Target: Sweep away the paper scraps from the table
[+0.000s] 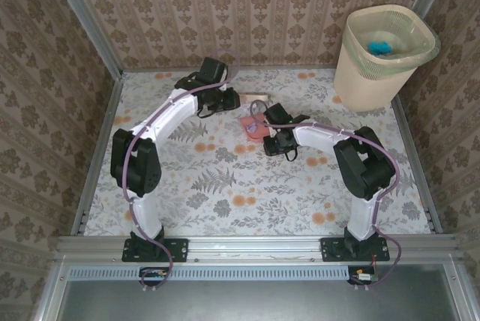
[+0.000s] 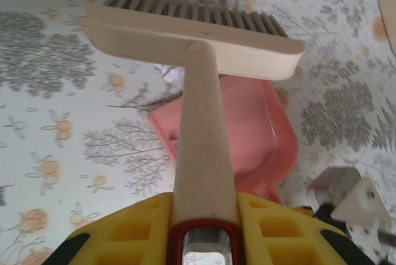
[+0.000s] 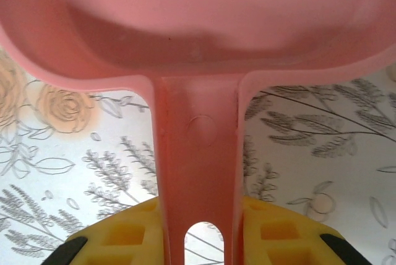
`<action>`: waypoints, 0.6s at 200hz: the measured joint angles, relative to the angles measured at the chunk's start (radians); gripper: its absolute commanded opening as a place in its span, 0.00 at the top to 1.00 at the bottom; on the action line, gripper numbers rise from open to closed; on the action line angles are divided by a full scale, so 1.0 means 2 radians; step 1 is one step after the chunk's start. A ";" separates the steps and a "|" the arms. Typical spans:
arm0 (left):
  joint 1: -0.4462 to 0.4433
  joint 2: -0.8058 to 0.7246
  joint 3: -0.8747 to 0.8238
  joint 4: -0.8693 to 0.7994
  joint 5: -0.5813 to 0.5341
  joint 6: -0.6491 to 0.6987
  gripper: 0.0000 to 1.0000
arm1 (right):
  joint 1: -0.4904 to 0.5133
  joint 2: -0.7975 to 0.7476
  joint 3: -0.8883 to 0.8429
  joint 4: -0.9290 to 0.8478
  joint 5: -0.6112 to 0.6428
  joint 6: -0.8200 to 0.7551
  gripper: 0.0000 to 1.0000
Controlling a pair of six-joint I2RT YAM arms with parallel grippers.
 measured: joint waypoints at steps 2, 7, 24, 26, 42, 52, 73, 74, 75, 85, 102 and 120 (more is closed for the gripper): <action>-0.001 0.002 0.002 -0.002 0.002 0.002 1.00 | -0.001 0.000 0.000 0.000 0.000 0.000 1.00; -0.004 0.005 0.007 -0.006 0.007 0.005 1.00 | -0.003 -0.002 -0.002 0.001 -0.001 0.001 1.00; -0.012 0.021 0.025 -0.023 0.022 0.016 1.00 | -0.006 -0.005 -0.006 0.001 -0.001 0.002 1.00; -0.013 0.022 0.026 -0.024 0.022 0.016 1.00 | -0.006 -0.006 -0.006 0.001 -0.001 0.002 1.00; -0.018 0.030 0.035 -0.037 0.027 0.026 1.00 | -0.006 -0.006 -0.008 0.002 -0.001 0.003 1.00; -0.019 0.031 0.035 -0.040 0.033 0.029 1.00 | -0.007 -0.006 -0.008 0.002 0.000 0.004 1.00; -0.020 0.031 0.035 -0.038 0.054 0.033 1.00 | -0.007 -0.008 -0.010 0.003 0.000 0.006 1.00; -0.020 0.031 0.035 -0.037 0.055 0.033 1.00 | -0.007 -0.008 -0.010 0.003 0.000 0.006 1.00; -0.019 0.031 0.035 -0.037 0.055 0.033 1.00 | -0.007 -0.008 -0.010 0.003 0.000 0.006 1.00; -0.018 0.030 0.032 -0.030 0.065 0.032 1.00 | -0.007 -0.008 -0.011 0.003 0.000 0.008 1.00; -0.014 0.020 0.010 -0.007 0.079 0.027 1.00 | -0.007 -0.010 -0.012 0.004 -0.001 0.010 1.00; -0.006 -0.004 -0.026 0.015 0.088 0.018 1.00 | -0.007 -0.010 -0.013 0.003 -0.002 0.010 1.00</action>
